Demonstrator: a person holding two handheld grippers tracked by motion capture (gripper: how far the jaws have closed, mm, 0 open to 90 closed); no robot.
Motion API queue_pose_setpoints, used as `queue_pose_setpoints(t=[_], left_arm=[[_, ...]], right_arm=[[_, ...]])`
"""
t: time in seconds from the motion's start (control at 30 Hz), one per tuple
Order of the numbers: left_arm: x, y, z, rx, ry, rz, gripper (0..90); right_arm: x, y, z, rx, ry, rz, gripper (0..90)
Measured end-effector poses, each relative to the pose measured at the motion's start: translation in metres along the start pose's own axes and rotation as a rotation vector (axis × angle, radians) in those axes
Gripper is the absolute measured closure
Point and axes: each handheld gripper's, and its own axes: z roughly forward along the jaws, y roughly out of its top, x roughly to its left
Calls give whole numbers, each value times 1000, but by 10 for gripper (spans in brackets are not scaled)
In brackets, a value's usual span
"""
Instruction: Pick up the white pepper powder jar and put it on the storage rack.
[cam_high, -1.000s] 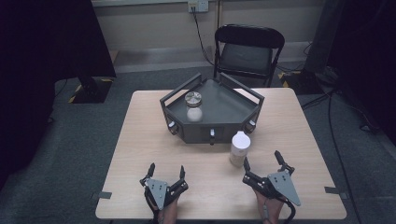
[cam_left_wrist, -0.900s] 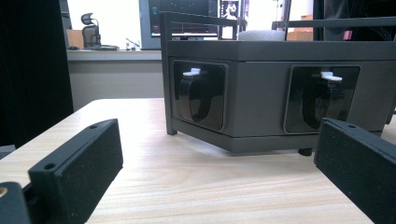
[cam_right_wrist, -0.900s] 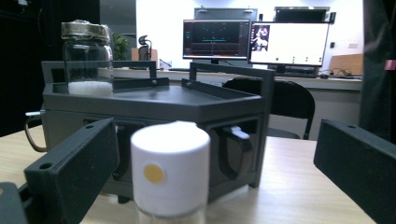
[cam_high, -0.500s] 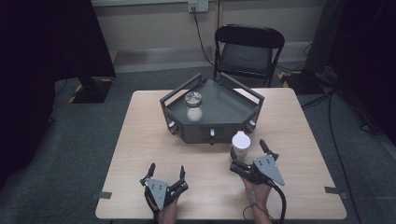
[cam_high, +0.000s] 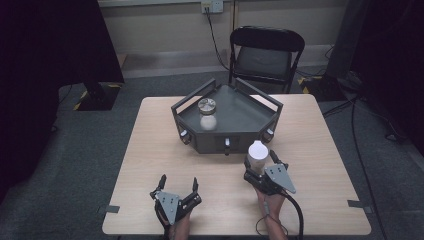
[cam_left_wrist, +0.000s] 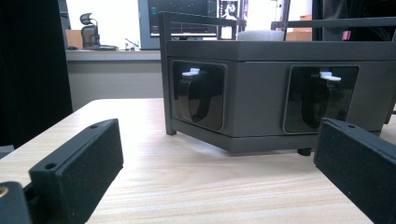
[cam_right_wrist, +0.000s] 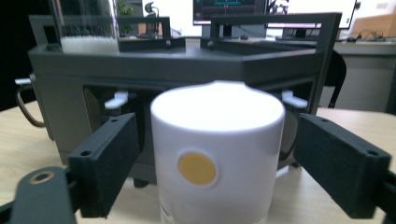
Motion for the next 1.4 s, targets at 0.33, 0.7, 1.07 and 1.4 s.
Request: queue_pose_setpoints(t=[0.33, 0.7, 1.07, 1.4], left_arm=[[0, 0, 0, 0, 0, 0, 8], [0, 0, 0, 0, -3, 0, 9], [0, 0, 0, 0, -3, 0, 11], [1, 0, 0, 1, -4, 0, 12]], right_arm=[[-2, 1, 6, 30, 8, 14, 241], [-4, 3, 8, 40, 17, 5, 300], [-13, 9, 8, 62, 45, 4, 302], [-19, 13, 4, 51, 58, 4, 303]])
